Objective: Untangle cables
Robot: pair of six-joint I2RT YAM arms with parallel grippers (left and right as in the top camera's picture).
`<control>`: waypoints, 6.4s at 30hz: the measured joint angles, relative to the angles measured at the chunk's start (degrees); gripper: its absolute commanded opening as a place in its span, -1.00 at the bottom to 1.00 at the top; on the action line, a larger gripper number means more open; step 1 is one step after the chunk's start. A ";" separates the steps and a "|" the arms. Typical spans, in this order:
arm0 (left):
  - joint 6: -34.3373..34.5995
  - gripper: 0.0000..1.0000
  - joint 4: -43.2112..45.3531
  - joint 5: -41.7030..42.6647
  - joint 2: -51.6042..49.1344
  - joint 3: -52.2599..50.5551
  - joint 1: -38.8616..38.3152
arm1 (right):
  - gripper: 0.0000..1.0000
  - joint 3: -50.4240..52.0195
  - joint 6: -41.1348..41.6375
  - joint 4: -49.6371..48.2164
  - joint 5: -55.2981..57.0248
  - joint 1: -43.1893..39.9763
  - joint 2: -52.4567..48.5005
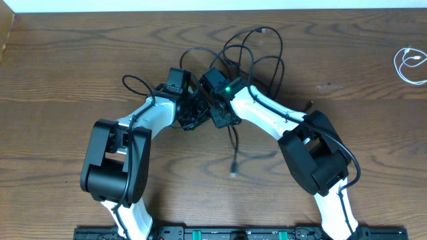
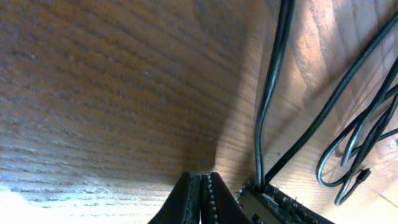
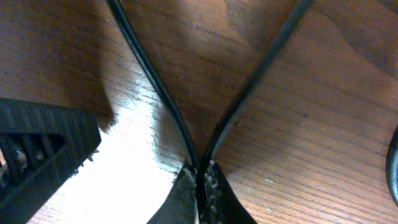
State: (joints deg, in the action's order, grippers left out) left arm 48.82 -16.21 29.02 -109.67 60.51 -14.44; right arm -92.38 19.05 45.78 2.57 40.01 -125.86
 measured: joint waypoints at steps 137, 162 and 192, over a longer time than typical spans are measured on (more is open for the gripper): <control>-14.19 -0.70 -18.32 -24.87 32.74 -0.17 15.41 | 0.98 -5.09 -15.39 -5.68 3.52 -72.50 24.68; -14.19 -0.70 -19.71 -24.90 32.74 -0.17 15.41 | 0.87 -1.07 -12.81 15.10 -14.08 -65.31 23.85; -14.19 -0.70 -19.80 -24.90 32.74 -0.17 15.41 | 0.25 31.12 1.62 -24.20 -10.19 -56.28 21.24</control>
State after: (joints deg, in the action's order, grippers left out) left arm 34.63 -36.01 4.12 -76.93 60.34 0.97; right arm -61.25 20.67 21.58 -7.62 -16.27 -104.62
